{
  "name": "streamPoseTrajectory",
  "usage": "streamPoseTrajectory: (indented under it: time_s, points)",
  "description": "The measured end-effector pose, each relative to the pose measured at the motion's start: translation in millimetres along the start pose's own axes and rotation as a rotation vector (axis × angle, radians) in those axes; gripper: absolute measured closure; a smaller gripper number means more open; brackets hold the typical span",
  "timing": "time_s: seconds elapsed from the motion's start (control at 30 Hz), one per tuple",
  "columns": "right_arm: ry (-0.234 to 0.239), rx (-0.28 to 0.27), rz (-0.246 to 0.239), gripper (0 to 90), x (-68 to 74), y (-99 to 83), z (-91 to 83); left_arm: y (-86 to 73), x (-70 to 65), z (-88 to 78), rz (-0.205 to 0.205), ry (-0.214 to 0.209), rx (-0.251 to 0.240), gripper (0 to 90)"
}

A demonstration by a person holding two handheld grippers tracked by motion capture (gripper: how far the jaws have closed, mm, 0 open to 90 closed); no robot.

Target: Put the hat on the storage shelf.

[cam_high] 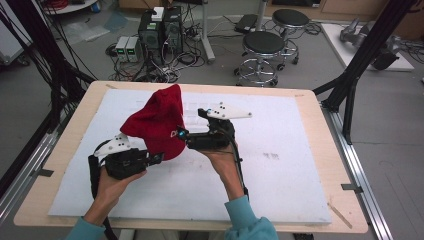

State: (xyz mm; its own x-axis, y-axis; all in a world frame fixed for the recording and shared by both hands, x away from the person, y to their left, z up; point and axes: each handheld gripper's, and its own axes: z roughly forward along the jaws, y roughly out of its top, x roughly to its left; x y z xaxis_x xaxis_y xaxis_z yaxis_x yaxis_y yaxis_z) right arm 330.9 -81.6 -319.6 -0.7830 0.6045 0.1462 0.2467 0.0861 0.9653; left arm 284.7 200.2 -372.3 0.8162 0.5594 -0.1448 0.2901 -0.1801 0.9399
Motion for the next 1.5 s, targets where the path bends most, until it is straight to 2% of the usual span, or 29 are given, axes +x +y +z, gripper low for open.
streamPoseTrajectory:
  time_s: [0.07, 0.2, 0.57, 0.67, 0.7, 0.77, 0.83, 1.2, 1.4, 1.5]
  points:
    - [-0.007, -0.006, -0.025, 10.1, -0.3, 0.3, -4.3, 5.7, 2.2, -1.8, 0.01, 0.013, 0.002, 85.4]
    - [-0.032, 0.02, -0.063, 8.7, -1.8, 0.1, -11.9, 18.8, 8.1, -5.5, 0.047, 0.043, 0.007, 85.3]
    - [-0.114, 0.042, -0.056, 8.7, -19.6, -12.7, -47.3, 46.4, 28.9, -8.8, 0.094, 0.131, 0.015, 85.4]
    - [-0.14, 0.04, -0.043, 8.7, -25.8, -19.5, -59.2, 53.3, 34.7, -6.5, 0.121, 0.152, 0.026, 85.3]
    - [-0.154, 0.058, -0.036, 8.7, -27.0, -21.3, -62.7, 55.5, 36.8, -5.6, 0.133, 0.161, 0.034, 85.4]
    - [-0.199, 0.096, -0.058, 8.6, -28.7, -23.5, -70.0, 60.9, 41.4, -2.7, 0.159, 0.181, 0.048, 85.4]
    - [-0.189, 0.064, -0.077, 8.6, -29.2, -27.6, -79.9, 64.9, 46.3, -0.9, 0.169, 0.193, 0.05, 85.4]
    - [-0.284, 0.084, -0.042, 8.6, -43.2, -59.0, -130.6, 71.4, 70.9, 13.4, 0.162, 0.238, 0.065, 85.3]
    - [-0.33, 0.057, -0.005, 8.7, -48.8, -83.6, -159.4, 70.0, 81.8, 23.3, 0.166, 0.252, 0.069, 85.4]
    - [-0.349, 0.052, 0.006, 8.6, -50.4, -97.7, -172.1, 66.5, 87.8, 29.3, 0.157, 0.262, 0.093, 85.4]
